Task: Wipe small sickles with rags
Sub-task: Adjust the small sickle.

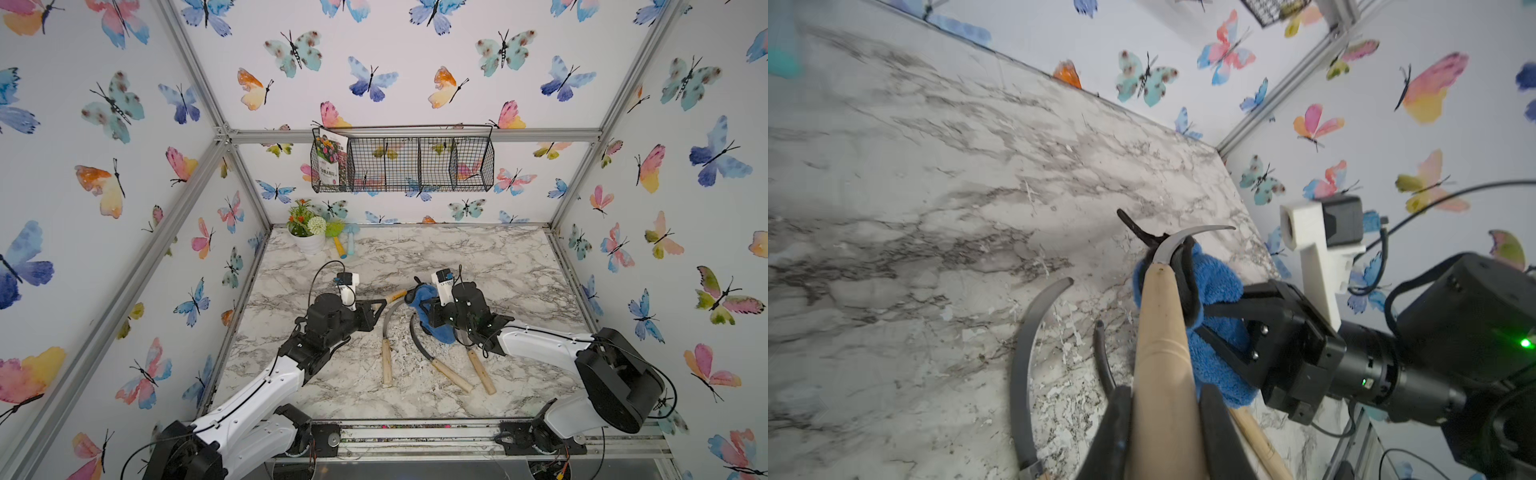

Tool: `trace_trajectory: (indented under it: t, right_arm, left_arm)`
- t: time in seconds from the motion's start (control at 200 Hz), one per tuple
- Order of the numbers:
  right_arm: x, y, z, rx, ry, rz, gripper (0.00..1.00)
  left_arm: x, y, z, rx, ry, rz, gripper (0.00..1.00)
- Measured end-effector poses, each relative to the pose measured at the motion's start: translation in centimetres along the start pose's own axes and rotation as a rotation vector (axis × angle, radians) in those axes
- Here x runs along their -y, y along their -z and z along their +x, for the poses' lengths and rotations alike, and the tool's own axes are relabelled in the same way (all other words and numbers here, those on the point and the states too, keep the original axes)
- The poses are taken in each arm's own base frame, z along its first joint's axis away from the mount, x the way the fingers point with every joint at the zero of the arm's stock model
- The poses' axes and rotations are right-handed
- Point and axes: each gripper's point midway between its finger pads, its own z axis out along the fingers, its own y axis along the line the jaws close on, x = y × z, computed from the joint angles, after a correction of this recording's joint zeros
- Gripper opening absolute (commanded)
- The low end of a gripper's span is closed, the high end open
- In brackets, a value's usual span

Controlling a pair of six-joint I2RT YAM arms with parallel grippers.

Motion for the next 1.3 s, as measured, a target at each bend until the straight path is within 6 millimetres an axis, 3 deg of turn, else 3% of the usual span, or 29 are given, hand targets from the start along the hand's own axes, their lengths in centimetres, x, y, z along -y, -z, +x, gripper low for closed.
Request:
trace_trajectory:
  t: [0.125,0.43,0.586,0.926,1.296]
  right_arm:
    - [-0.1,-0.6,0.6,-0.027,-0.011,-0.019,0.02]
    - [-1.5,-0.7,-1.5,0.007,-0.009,-0.060,0.02]
    - [-1.5,-0.7,-1.6,0.008,-0.002,-0.059,0.02]
    - [-1.6,0.0,-1.1,-0.004,0.023,-0.065,0.02]
    - [-1.0,1.2,0.7,-0.042,0.034,-0.051,0.02]
  left_arm:
    - [1.2,-1.6,0.9,-0.041,-0.066,0.013,0.00]
    - [1.9,-1.9,-0.2,0.000,-0.108,0.035,0.00]
    - [2.3,-2.8,0.9,-0.032,-0.114,0.050,0.00]
    - [4.4,-5.2,1.6,-0.080,-0.137,0.118,0.00]
    - [5.5,-7.9,3.1,-0.137,-0.142,0.171,0.00]
